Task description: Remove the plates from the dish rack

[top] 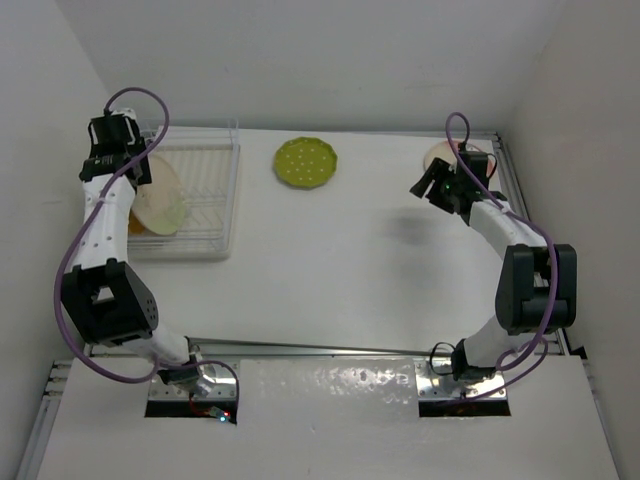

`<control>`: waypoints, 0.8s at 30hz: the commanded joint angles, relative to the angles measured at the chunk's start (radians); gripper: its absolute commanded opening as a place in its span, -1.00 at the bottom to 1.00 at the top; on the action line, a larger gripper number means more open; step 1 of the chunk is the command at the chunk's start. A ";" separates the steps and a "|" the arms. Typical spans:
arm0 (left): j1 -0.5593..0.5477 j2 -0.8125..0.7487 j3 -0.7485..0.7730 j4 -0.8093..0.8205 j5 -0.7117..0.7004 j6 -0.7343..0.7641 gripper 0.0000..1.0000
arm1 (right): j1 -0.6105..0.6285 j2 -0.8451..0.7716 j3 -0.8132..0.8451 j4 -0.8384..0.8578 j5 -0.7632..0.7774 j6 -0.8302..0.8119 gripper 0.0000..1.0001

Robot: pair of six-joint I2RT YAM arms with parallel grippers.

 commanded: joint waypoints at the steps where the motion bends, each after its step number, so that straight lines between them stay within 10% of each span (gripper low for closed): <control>1: -0.005 0.005 -0.022 0.045 0.003 -0.015 -0.22 | 0.003 -0.014 0.023 0.009 -0.001 -0.016 0.29; 12: 0.036 0.062 -0.037 0.053 -0.006 -0.032 -0.19 | 0.003 -0.031 0.006 -0.001 -0.003 -0.037 0.30; 17: 0.134 0.123 0.009 -0.025 0.315 -0.087 -0.17 | 0.003 -0.028 0.003 0.005 -0.014 -0.022 0.30; 24: 0.170 0.131 0.090 -0.107 0.497 -0.078 -1.00 | 0.003 -0.048 0.002 -0.004 -0.009 -0.025 0.30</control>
